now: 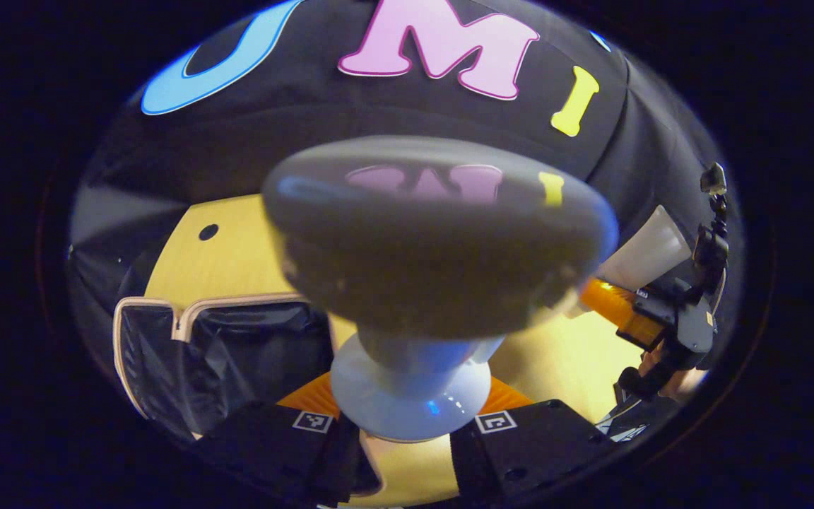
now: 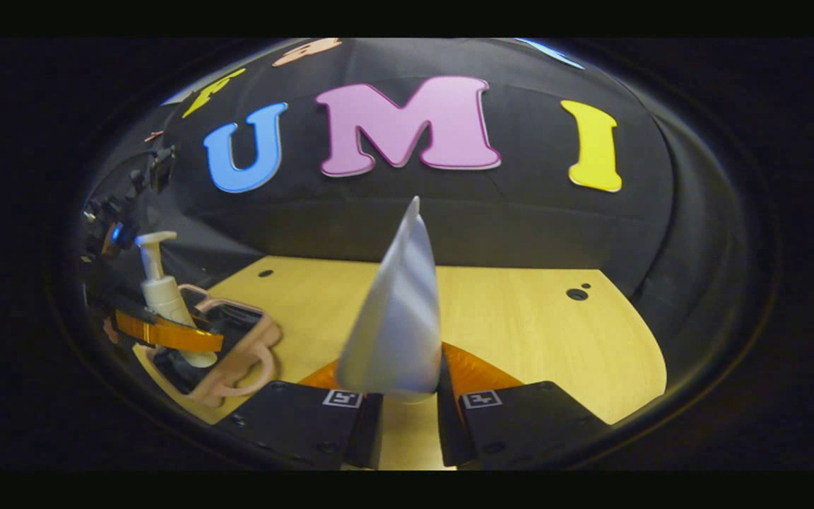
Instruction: First open the suitcase, pack the skin care products into it, and then close the suitcase.
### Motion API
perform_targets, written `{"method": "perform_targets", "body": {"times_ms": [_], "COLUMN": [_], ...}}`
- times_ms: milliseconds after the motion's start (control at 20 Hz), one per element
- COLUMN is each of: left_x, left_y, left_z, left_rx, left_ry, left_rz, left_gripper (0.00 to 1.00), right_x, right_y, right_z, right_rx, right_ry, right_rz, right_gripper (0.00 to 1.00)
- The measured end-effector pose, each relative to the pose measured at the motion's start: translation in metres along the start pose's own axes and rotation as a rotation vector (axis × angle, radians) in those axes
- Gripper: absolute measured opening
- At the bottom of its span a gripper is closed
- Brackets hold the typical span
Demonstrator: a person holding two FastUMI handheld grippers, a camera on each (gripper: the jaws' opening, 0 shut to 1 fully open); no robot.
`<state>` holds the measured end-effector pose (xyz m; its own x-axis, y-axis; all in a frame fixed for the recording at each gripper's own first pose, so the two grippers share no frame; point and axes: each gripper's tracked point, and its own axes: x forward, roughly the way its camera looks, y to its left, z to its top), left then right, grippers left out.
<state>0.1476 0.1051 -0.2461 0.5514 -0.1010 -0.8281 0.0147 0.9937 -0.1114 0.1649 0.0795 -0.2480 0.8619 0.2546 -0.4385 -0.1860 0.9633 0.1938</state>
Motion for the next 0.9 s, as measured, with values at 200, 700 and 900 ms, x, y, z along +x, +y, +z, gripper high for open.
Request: {"method": "perform_targets", "body": {"times_ms": [200, 700, 900], "left_x": [-0.029, 0.043, 0.051], "left_y": [0.08, 0.143, 0.137], "left_z": [-0.065, -0.179, -0.171], "left_rx": [-0.043, -0.212, -0.211], "left_ry": [0.243, 0.602, 0.591], "left_rz": [0.044, 0.186, 0.164], "left_gripper": [0.58, 0.62, 0.59], "right_x": [-0.015, -0.04, -0.034], "right_y": [0.059, 0.156, 0.183], "right_z": [0.015, -0.017, -0.035], "right_rx": [-0.022, -0.077, -0.054], "right_ry": [-0.043, 0.062, 0.157], "right_rz": [0.075, 0.2, 0.238], "right_gripper": [0.35, 0.36, 0.35]}}
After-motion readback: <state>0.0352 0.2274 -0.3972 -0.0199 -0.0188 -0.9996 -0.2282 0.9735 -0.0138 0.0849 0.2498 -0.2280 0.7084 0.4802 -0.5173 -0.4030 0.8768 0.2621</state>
